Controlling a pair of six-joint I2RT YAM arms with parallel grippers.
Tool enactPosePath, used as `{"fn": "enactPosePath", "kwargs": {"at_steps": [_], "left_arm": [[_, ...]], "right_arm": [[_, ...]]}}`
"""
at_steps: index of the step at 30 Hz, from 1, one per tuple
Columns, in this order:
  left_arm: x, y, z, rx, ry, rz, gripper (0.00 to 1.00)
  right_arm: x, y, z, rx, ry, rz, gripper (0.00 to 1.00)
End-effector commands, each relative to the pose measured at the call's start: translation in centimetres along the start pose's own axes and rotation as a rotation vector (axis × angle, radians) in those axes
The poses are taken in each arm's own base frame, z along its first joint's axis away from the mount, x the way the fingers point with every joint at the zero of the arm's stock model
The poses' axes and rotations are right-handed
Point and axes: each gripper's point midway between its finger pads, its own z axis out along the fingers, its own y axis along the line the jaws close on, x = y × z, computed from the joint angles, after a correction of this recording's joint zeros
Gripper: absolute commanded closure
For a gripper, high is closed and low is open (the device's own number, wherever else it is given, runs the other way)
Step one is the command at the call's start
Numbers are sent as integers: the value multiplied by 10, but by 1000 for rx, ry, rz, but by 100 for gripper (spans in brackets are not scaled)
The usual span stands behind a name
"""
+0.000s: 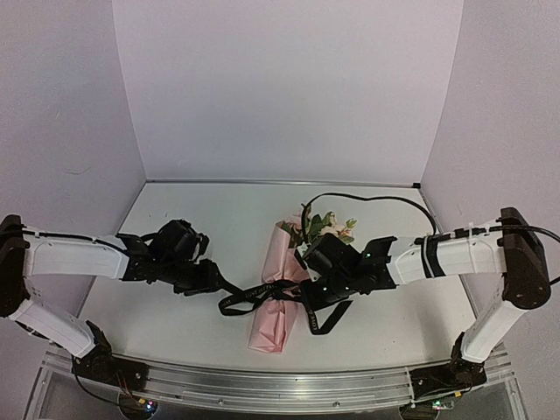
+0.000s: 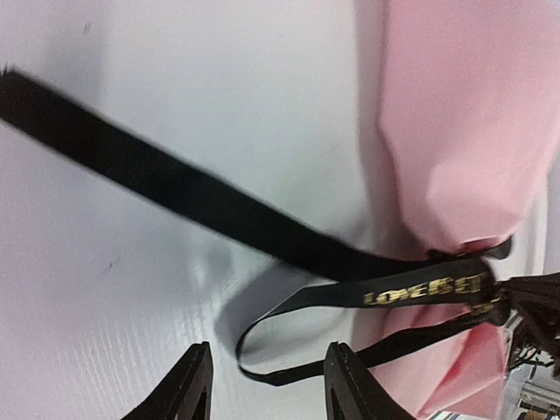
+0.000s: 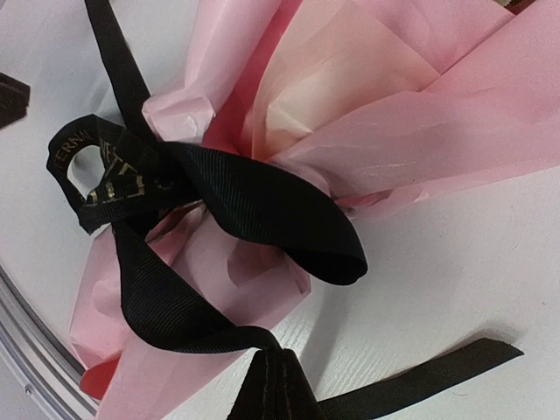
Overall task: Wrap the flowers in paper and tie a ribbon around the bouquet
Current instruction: Tie the half-tied ribbon around the folded bouquet.
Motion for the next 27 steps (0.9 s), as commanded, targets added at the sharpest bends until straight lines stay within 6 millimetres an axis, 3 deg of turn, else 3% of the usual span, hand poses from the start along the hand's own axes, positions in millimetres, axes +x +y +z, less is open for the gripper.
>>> {"fn": "enactPosePath", "kwargs": {"at_steps": [1,5,9,12,19,27], "left_arm": [[-62,-55,-48,108,-182,165,51],[-78,-112,-48,242,-140,364,51],[-55,-147,-7,344,24,507,53],[-46,-160,5,410,72,530,53],[-31,-170,18,493,144,559,57],[-46,-136,71,455,169,383,62]], "right_arm": [[-28,6,-7,7,-87,37,100],[-27,2,-5,25,-95,75,100],[-26,-3,-6,17,-130,125,100],[-28,-2,-7,2,-156,140,100],[-27,-3,-3,-8,-166,156,100],[-24,-6,0,6,-161,165,100]]}}
